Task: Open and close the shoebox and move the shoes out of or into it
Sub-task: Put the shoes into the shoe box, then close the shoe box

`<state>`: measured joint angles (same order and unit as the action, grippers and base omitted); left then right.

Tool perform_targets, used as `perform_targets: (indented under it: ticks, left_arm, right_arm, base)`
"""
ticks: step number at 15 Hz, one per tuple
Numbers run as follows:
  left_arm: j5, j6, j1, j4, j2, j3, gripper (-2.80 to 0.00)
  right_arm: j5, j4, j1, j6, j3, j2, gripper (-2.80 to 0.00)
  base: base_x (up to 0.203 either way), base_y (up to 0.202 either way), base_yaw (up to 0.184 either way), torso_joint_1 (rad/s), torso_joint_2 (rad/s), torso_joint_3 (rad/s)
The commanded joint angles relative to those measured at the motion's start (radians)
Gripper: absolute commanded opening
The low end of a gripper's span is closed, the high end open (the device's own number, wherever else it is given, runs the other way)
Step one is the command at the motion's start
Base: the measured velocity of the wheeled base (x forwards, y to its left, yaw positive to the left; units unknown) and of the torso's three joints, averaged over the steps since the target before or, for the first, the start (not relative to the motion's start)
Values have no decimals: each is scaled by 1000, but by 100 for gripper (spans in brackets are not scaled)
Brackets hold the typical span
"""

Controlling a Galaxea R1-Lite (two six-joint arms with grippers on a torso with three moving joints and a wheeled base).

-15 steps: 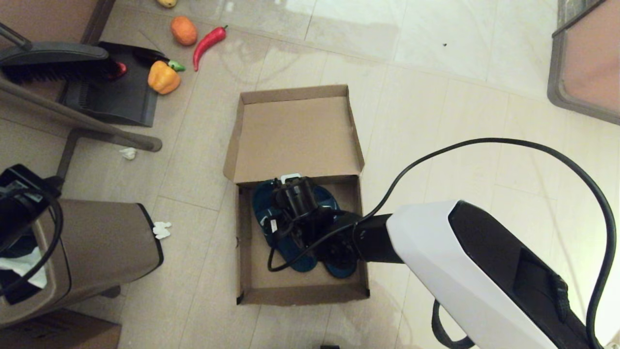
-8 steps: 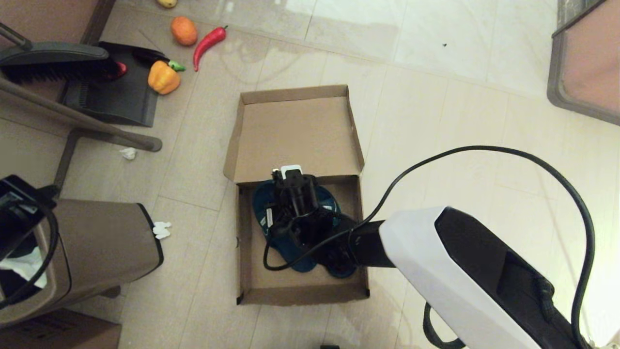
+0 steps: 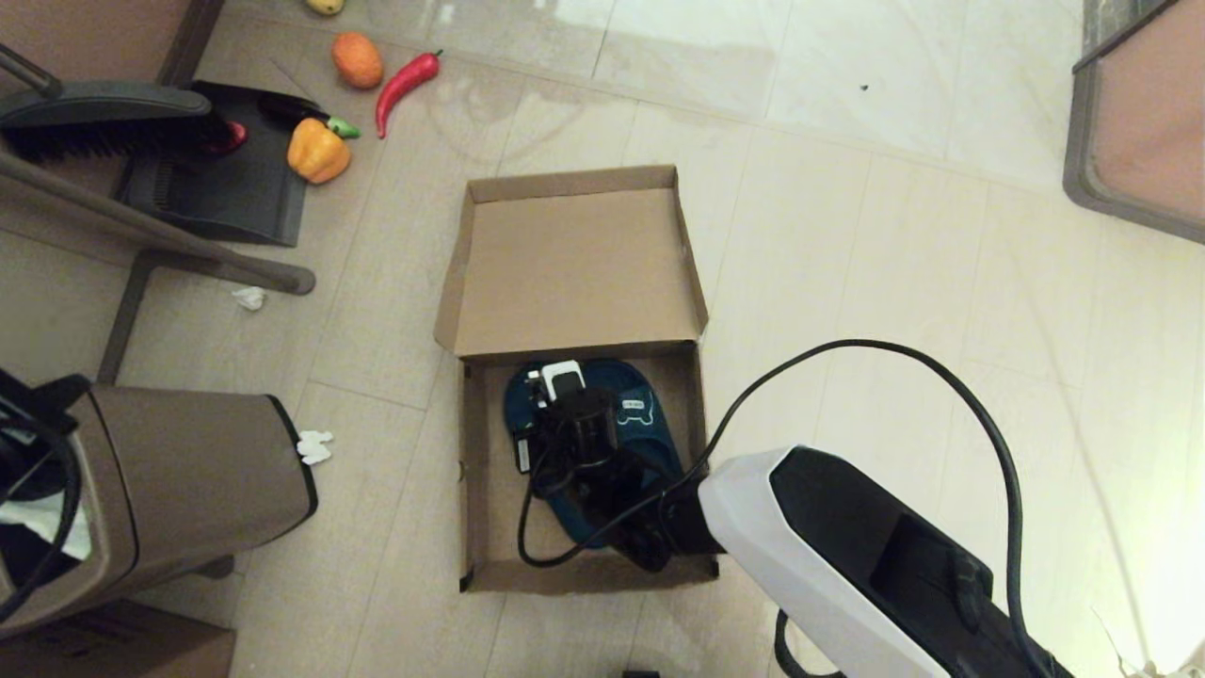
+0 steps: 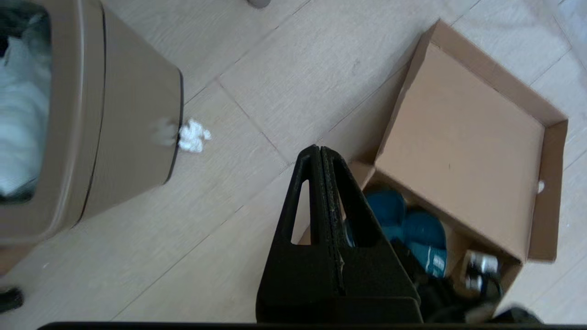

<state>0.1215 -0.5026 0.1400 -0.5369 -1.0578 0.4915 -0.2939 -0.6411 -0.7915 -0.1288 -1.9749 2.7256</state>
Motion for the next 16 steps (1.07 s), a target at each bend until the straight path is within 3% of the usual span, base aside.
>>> perform_targets:
  ticks: [1, 6, 9, 11, 13, 15, 16]
  left_arm:
    - [0, -4, 0, 17, 32, -5, -280]
    - [-12, -6, -10, 13, -33, -7, -280]
    - [-179, -14, -79, 16, -72, -11, -280]
    - [-226, -23, -92, 9, -168, 1, -280]
    - [-237, -75, -102, -21, -304, 60, -280]
    - [-240, -175, -125, -83, -452, 178, -280]
    - [-241, -216, -132, -104, -509, 248, -280]
  right_arm:
    - [2, -1, 6, 3, 2, 14, -280]
    - [-5, 62, -4, 17, 16, -104, -280]
    - [-16, 205, -26, 13, 30, -272, -280]
    - [-16, 373, -34, -12, 33, -405, -280]
    - [-15, 618, -30, -139, 34, -533, -280]
    - [-1, 888, 24, -378, 33, -621, -280]
    - [16, 944, 81, -458, 32, -645, -280]
  base:
    - [0, 0, 0, 0, 0, 0]
    - [0, 0, 0, 0, 0, 0]
    - [0, 0, 0, 0, 0, 0]
    - [0, 0, 0, 0, 0, 0]
    - [0, 0, 0, 0, 0, 0]
    - [0, 0, 0, 0, 0, 0]
    - [0, 0, 0, 0, 0, 0]
